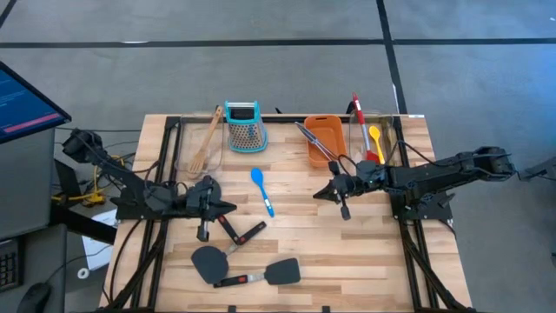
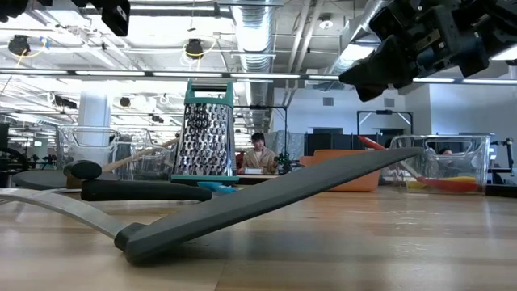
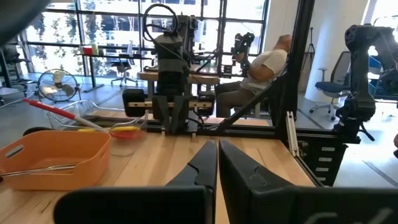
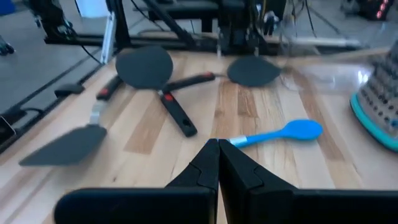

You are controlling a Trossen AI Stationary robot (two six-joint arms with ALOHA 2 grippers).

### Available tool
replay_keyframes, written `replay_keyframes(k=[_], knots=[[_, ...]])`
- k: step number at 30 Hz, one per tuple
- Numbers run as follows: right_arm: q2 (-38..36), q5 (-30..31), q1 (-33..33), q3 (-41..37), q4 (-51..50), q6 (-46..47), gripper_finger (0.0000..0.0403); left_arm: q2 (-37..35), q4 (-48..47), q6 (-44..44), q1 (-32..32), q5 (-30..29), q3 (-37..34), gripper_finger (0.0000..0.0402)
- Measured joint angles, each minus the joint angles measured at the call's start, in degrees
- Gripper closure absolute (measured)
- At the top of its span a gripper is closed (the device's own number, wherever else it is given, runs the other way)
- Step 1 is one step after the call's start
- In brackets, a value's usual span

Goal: Pick & Place Kitchen Items
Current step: Put the brown spatula into the right transparent bin

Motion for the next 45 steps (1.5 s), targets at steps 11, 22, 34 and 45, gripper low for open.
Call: replay_keyframes(k=[11, 22, 34, 45], knots=[[0.00, -0.01, 3.28, 0.00, 5.58, -0.94, 0.0403, 0.02, 0.00, 5.46, 0.27, -24.43, -0.04, 0.0400], [0.00, -0.01, 3.21, 0.00, 5.56, -1.11, 0.0403, 0.00, 0.00, 13.65, 14.12, -33.15, -0.04, 0.0400], [0.00, -0.01, 3.21, 0.00, 3.19, -1.11, 0.0403, -4.38, -20.06, 3.74, 42.19, -12.24, -0.07, 0.0400], [0.00, -0.01, 3.21, 0.00, 0.60, -1.07, 0.0403, -3.70, -41.04, -7.37, 74.60, 26.82, -0.11, 0.0400]])
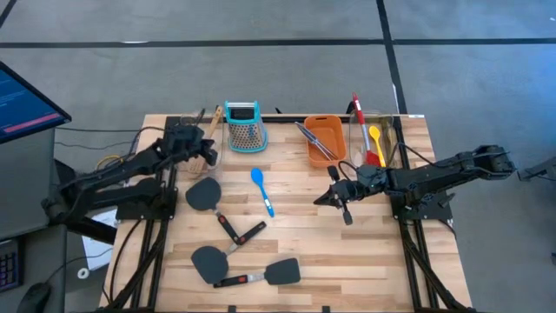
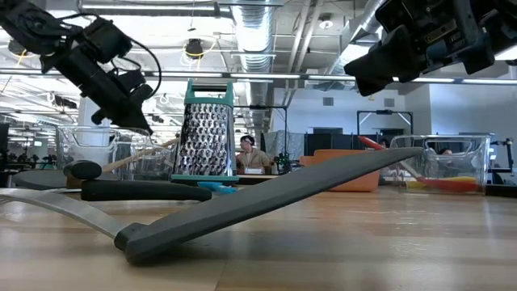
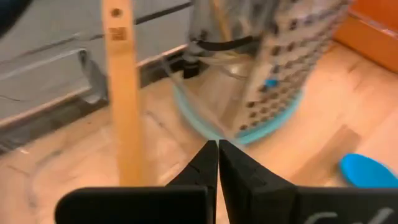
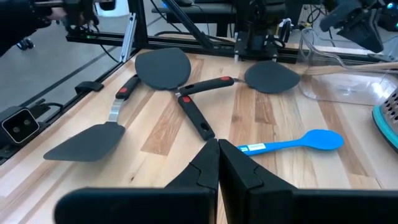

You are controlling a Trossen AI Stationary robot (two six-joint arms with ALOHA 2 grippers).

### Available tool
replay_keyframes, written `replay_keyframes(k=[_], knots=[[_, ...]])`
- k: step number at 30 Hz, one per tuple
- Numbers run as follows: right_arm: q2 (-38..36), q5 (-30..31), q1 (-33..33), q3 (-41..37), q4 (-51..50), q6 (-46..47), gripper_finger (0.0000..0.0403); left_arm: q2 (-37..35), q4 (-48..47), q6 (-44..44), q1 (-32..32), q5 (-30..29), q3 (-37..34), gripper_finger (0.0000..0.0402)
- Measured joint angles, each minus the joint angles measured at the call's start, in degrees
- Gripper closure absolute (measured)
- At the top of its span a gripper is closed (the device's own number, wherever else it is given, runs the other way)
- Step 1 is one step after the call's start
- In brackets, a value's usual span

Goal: Pick & Place Kitchen Items
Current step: Put the brown spatula into the right transparent bin

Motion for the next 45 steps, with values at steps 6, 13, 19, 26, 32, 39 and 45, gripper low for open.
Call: replay_keyframes(k=[6, 13, 19, 26, 32, 39, 45], knots=[[-0.02, 0.00, 0.00, 0.00, -0.33, 0.13, 0.0403, 0.79, -0.01, 1.53, 9.52, 5.13, 0.00, 0.0400], [0.00, 0.07, 0.00, 0.00, -0.87, -0.80, 0.0403, 1.16, 0.39, 1.82, 11.24, 4.91, 0.04, 0.0376], [-0.01, 0.26, -0.02, 0.00, -0.87, -1.51, 0.0403, 6.19, 0.70, 1.84, 11.13, 4.70, 0.07, 0.0298], [-0.01, 0.26, -0.02, 0.00, -0.87, -1.49, 0.0403, 14.38, 7.79, 0.23, 10.38, 2.45, 0.28, 0.0205], [-0.01, 0.46, -0.09, 0.00, -0.87, -1.49, 0.0403, 14.95, 8.33, 0.37, 9.23, 0.80, 0.26, 0.0175], [-0.01, 0.46, -0.15, 0.00, -0.87, -1.51, 0.0403, 14.98, 8.28, 0.12, 9.23, 0.80, -0.07, 0.0183], [-0.01, 0.46, -0.15, 0.00, -0.87, -1.49, 0.0403, 15.00, 9.50, -0.06, 9.23, 0.48, -0.87, 0.0187]])
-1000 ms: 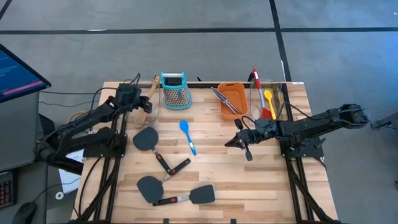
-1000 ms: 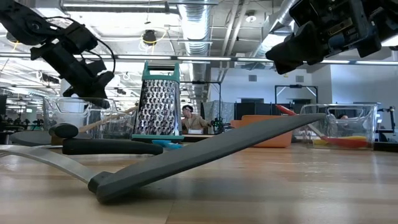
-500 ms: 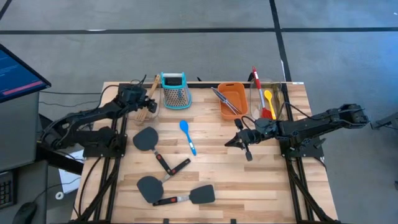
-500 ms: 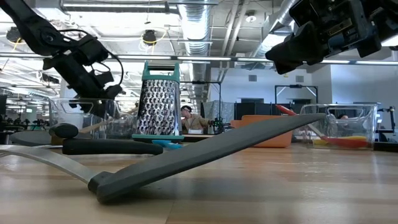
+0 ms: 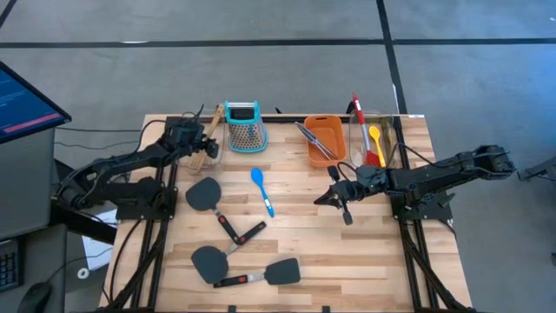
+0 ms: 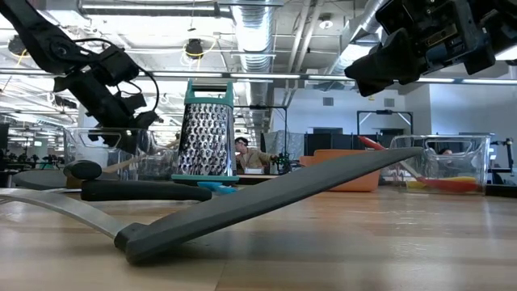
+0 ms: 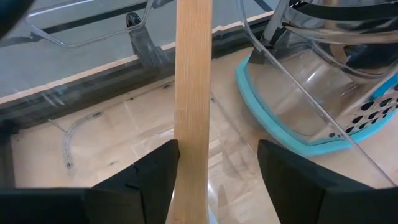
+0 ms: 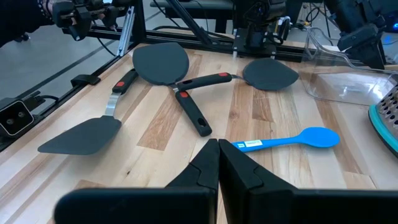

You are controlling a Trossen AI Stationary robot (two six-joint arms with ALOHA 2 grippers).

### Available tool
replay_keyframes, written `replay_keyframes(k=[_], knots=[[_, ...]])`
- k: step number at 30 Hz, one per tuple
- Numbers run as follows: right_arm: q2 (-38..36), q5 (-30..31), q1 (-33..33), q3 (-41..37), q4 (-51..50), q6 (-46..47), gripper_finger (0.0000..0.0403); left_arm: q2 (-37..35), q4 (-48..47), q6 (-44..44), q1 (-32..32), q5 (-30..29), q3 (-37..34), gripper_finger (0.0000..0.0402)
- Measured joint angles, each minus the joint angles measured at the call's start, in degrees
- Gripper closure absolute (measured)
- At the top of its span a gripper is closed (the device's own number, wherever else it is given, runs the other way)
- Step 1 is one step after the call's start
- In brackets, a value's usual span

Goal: Pick & Place Kitchen Items
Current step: Put the brown spatula into the right transparent bin

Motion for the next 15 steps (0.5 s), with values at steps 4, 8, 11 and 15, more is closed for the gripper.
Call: replay_keyframes(k=[4, 8, 11, 15], knots=[[0.00, 0.00, 0.02, 0.00, 0.00, -0.02, 0.0403, 0.02, 0.19, -0.19, 0.00, -0.04, -0.02, 0.0185], [0.00, 0.00, 0.02, 0.00, 0.00, -0.01, 0.0403, 0.04, 0.23, -0.26, 0.00, -0.14, -0.04, 0.0187], [0.00, 0.00, 0.02, 0.00, 0.00, 0.00, 0.0403, 0.04, 0.25, -0.26, 0.00, -0.20, -0.04, 0.0186], [0.00, 0.00, 0.02, 0.00, 0.00, 0.00, 0.0403, 0.04, 0.30, -0.28, 0.00, -0.37, -0.04, 0.0181]])
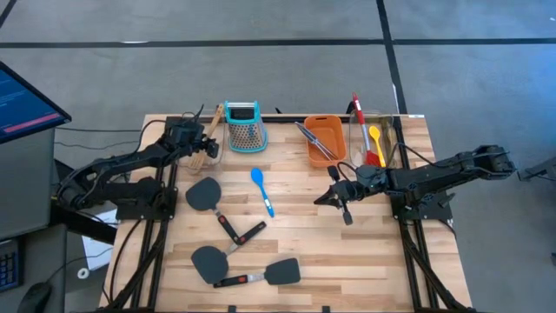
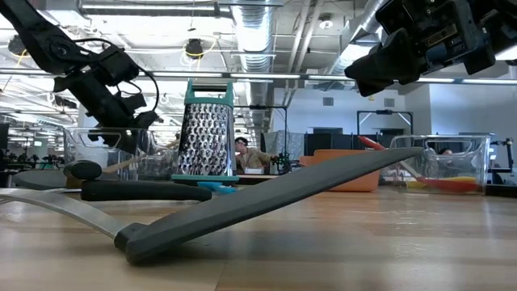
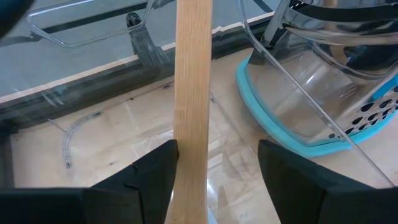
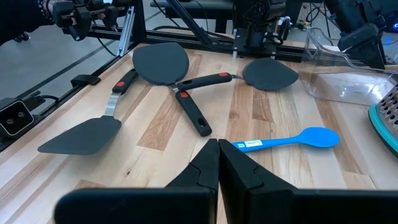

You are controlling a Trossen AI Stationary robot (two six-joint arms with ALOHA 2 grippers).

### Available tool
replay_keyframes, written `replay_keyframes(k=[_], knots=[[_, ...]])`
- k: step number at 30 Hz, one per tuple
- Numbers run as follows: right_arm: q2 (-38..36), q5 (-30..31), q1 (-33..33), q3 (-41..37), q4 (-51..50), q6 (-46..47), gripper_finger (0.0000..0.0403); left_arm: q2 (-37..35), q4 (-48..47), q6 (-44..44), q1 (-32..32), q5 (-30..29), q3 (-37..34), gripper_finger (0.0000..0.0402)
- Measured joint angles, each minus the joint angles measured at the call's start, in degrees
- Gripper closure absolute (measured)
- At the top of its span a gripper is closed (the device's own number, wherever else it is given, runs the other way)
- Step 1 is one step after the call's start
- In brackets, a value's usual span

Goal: Pick & Place Kitchen Items
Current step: Put the brown spatula into the right transparent bin

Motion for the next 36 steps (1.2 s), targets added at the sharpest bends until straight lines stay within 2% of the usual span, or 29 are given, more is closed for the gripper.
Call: replay_keyframes(k=[11, 15, 19, 30, 33, 36], knots=[[-0.01, 0.00, 0.01, 0.00, 0.02, 0.00, 0.0403, 0.00, 0.17, -1.28, 0.00, -0.04, -0.02, 0.0179], [0.00, 0.00, 0.02, 0.00, 0.02, 0.09, 0.0403, 0.01, 0.16, -1.29, 0.00, -0.05, -0.02, 0.0193], [-0.01, 0.00, 0.02, 0.00, 0.02, 0.09, 0.0403, 0.02, 0.13, -1.29, 0.00, -0.49, -0.04, 0.0231], [-0.01, 0.00, 0.02, 0.00, 0.03, 0.09, 0.0403, 0.00, 0.12, -1.39, -0.11, 0.09, -0.04, 0.0380], [0.00, 0.00, 0.02, 0.00, 0.04, 0.09, 0.0403, -0.05, 0.09, -1.39, -0.11, 0.26, -0.04, 0.0395], [-0.01, 0.00, 0.02, 0.00, 0.02, 0.09, 0.0403, -1.63, -0.97, -1.48, -0.04, 2.76, 0.35, 0.0390]])
